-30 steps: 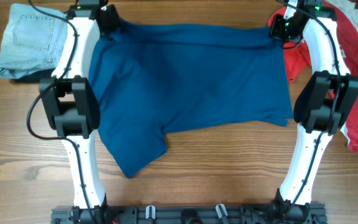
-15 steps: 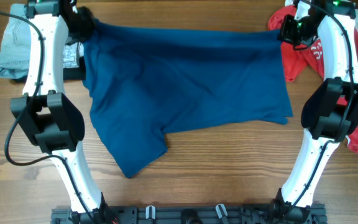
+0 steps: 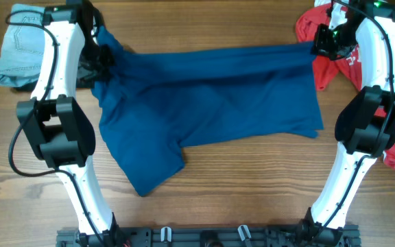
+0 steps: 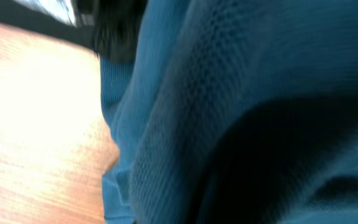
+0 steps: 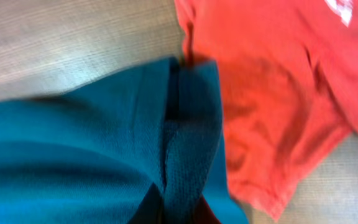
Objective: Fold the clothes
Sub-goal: 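Lay the polo's top edge down and open both grippers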
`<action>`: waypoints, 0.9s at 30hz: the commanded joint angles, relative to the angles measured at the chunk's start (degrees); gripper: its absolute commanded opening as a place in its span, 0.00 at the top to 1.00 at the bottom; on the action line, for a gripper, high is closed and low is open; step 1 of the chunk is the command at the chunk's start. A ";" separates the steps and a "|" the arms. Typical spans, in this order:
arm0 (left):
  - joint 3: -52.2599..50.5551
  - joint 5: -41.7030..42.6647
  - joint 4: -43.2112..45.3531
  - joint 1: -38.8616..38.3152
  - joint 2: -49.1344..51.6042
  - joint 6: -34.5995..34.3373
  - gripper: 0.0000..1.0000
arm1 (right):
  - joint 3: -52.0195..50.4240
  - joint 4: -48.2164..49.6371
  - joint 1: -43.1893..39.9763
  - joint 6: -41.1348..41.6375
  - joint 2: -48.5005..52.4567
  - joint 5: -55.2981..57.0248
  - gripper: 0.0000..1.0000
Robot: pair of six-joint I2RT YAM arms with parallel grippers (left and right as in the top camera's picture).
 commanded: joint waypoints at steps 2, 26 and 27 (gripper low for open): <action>-4.50 -1.75 -0.28 0.83 -0.66 0.11 0.96 | -0.61 -4.13 -0.76 -1.31 -1.25 4.94 0.94; -6.08 -2.32 -1.70 4.00 -5.99 0.11 0.00 | -2.99 -3.69 -1.20 -2.73 -1.70 1.46 0.25; -6.08 -2.32 -0.87 4.00 -7.54 0.11 0.00 | -1.90 -3.72 -1.20 -2.84 -2.10 0.26 0.25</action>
